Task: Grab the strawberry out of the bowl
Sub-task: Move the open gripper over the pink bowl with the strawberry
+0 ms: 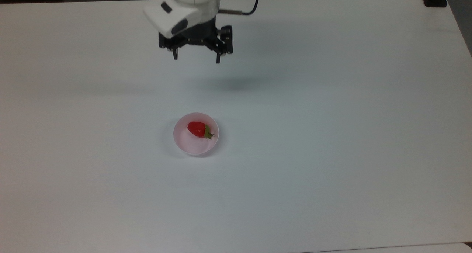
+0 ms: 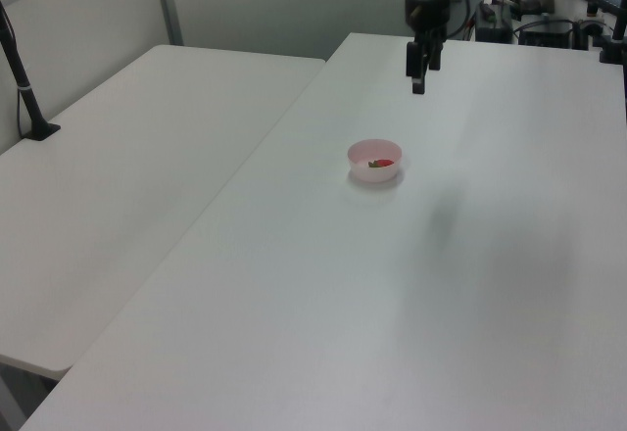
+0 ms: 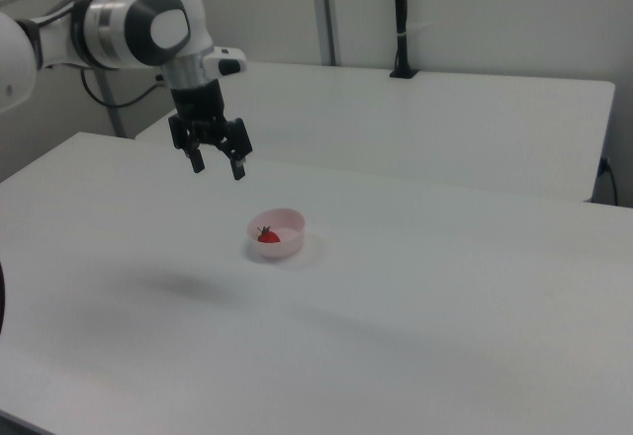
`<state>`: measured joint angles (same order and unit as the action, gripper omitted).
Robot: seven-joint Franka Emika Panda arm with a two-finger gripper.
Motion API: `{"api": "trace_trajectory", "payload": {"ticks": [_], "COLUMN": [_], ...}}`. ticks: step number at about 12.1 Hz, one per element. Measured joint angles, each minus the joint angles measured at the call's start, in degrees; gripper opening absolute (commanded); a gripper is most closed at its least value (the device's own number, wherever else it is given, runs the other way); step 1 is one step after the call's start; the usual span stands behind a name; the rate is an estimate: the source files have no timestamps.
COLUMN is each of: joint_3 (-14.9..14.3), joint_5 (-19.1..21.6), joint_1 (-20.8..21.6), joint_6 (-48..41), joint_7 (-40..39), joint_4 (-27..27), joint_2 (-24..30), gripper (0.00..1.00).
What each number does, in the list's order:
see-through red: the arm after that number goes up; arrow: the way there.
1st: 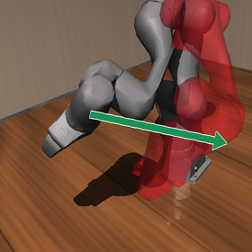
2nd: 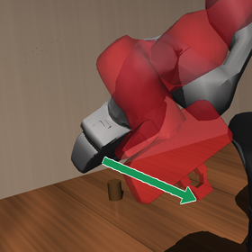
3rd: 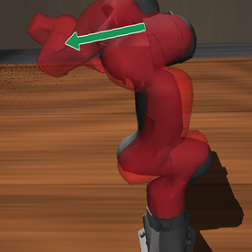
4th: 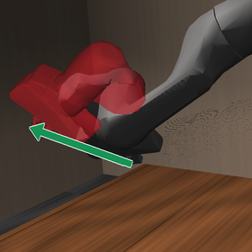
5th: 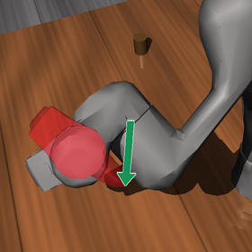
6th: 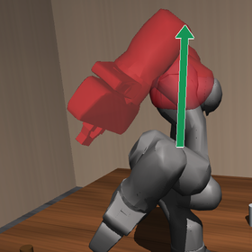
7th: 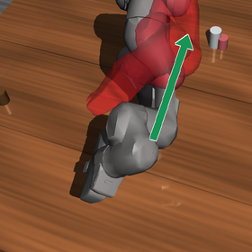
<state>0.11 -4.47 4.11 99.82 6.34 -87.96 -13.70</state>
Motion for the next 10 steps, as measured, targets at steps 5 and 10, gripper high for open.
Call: {"api": "trace_trajectory", "payload": {"ticks": [5, 10], "joint_3": [-0.01, 0.01], "joint_5": [0.61, 1.38], "joint_1": [-0.53, -1.41], "joint_6": [6.9, 13.31], "joint_7": [5.06, -13.76], "joint_4": [3.84, 3.93], "joint_2": [-7.51, -11.76], "gripper": [1.0, 1.0]}}
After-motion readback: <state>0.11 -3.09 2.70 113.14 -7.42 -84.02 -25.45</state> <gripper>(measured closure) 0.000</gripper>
